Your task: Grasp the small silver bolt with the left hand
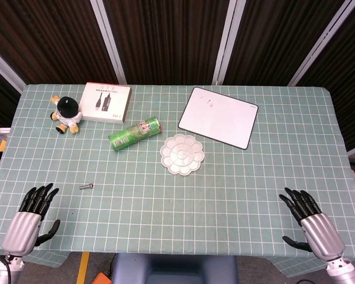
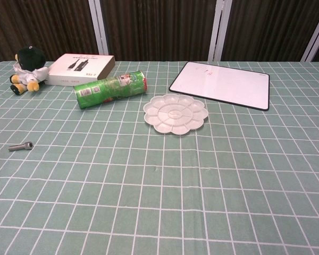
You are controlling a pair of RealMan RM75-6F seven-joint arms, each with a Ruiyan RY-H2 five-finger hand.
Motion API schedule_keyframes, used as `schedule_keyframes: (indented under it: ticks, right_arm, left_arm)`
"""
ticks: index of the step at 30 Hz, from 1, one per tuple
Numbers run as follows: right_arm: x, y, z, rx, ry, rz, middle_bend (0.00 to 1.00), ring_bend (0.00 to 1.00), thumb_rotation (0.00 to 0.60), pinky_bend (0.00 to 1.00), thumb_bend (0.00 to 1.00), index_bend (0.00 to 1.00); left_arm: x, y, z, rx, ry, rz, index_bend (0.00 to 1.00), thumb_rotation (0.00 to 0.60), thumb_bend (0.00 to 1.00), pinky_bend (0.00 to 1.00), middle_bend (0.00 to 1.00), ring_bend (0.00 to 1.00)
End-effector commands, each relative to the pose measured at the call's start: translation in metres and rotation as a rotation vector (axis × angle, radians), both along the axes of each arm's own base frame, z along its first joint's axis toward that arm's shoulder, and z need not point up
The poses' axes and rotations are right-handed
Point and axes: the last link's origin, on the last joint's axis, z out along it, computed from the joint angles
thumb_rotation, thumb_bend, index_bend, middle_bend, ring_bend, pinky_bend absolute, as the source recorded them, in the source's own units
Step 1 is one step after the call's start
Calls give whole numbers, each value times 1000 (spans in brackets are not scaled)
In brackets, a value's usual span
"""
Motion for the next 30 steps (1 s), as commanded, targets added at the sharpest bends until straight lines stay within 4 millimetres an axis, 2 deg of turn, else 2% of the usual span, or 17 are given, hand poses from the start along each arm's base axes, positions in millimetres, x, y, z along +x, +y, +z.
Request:
schedule_keyframes:
  ticks: [1,5,6,7,8,9,10,12,13,15,21,30]
  right_arm:
    - [1,-1,-1,2,-7,-1,0,0,600,0,179,0]
    - [0,-2,-1,-1,-8,-4,0,0,600,0,179,0]
    - [0,-2,-2,-2,-7,-4,0,0,600,0,179,0]
    - [0,-2,-2,0,-5,-3,0,0,600,0,179,0]
    - [0,-2,-3,4,-5,-4,0,0,600,0,178,0]
    - [0,-2,-3,5,-5,-5,0,0,600,0,179,0]
    - [0,-3,-3,4,-4,-6,0,0,600,0,178,0]
    - [-1,-3,-3,4,-4,-9,0,0,600,0,179,0]
    - [-1,-4,-3,3,-2,-10,0,0,600,0,179,0]
    - [-2,-4,-3,2,1,-14,0,0,600,0,179,0]
    - [-4,-5,-4,3,6,-25,0,0,600,0,178,0]
    - [-5,-8,-6,7,13,-35,0,0,600,0,179,0]
  left_arm:
    - [0,2,-4,-8,0,1,0,600,400,49,0,0]
    - [-2,14,-21,-46,12,8,0,600,400,98,1,0]
    - [-4,21,-26,-49,18,9,0,600,401,132,13,8]
    - [-5,28,-32,-50,23,8,0,600,404,212,55,57]
    - [-6,39,-39,-38,28,-12,1,600,408,336,139,153]
    - [-7,47,-44,-25,21,-24,16,600,411,547,317,348]
    - [-10,53,-51,-28,10,-16,44,600,414,801,581,617]
    - [-18,66,-64,-68,-8,26,108,600,416,986,887,903]
    - [-21,71,-68,-78,-13,43,147,600,416,1000,973,978]
    - [-27,82,-76,-84,0,76,184,600,418,1000,1000,1000]
    - [-41,107,-94,-77,-5,165,257,600,419,1000,1000,1000]
    - [-43,118,-108,-14,-30,144,398,600,417,1000,1000,1000]
